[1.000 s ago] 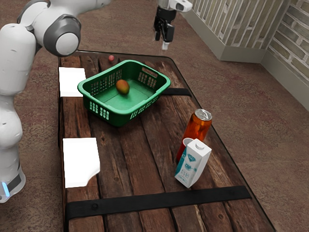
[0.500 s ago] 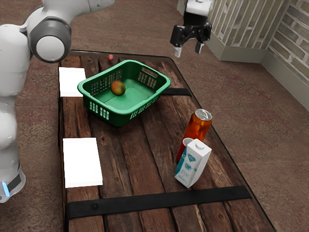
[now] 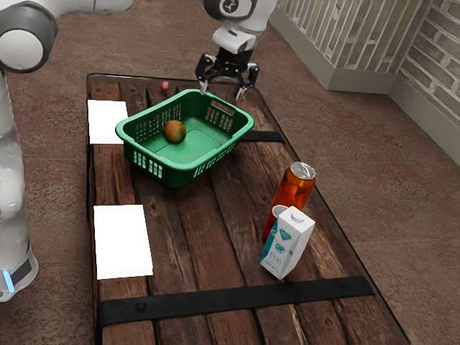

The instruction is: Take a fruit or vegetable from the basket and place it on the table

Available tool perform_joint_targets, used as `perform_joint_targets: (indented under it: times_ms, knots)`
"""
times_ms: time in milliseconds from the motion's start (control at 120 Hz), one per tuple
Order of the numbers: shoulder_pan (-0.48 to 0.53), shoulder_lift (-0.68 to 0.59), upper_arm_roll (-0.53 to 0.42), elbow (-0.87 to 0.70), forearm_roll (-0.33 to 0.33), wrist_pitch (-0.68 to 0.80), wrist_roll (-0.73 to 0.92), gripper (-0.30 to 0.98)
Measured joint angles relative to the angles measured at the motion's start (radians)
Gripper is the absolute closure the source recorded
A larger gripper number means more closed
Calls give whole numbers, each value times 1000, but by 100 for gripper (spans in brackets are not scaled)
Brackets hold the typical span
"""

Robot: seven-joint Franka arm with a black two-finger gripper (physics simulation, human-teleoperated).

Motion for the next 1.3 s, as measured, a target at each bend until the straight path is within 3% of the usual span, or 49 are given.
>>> perform_joint_targets:
  times_ms: [208, 425, 583, 717, 1300]
  knots:
    - [2, -99, 86, -240, -1, 147, 122, 0]
    - [15, -84, 165, -233, -34, 197, 200, 0]
    - [3, -127, 254, -345, -45, 262, 221, 0]
    - [-57, -142, 265, -390, -42, 302, 228, 0]
    - [-63, -146, 312, -486, 16, 370, 67, 0]
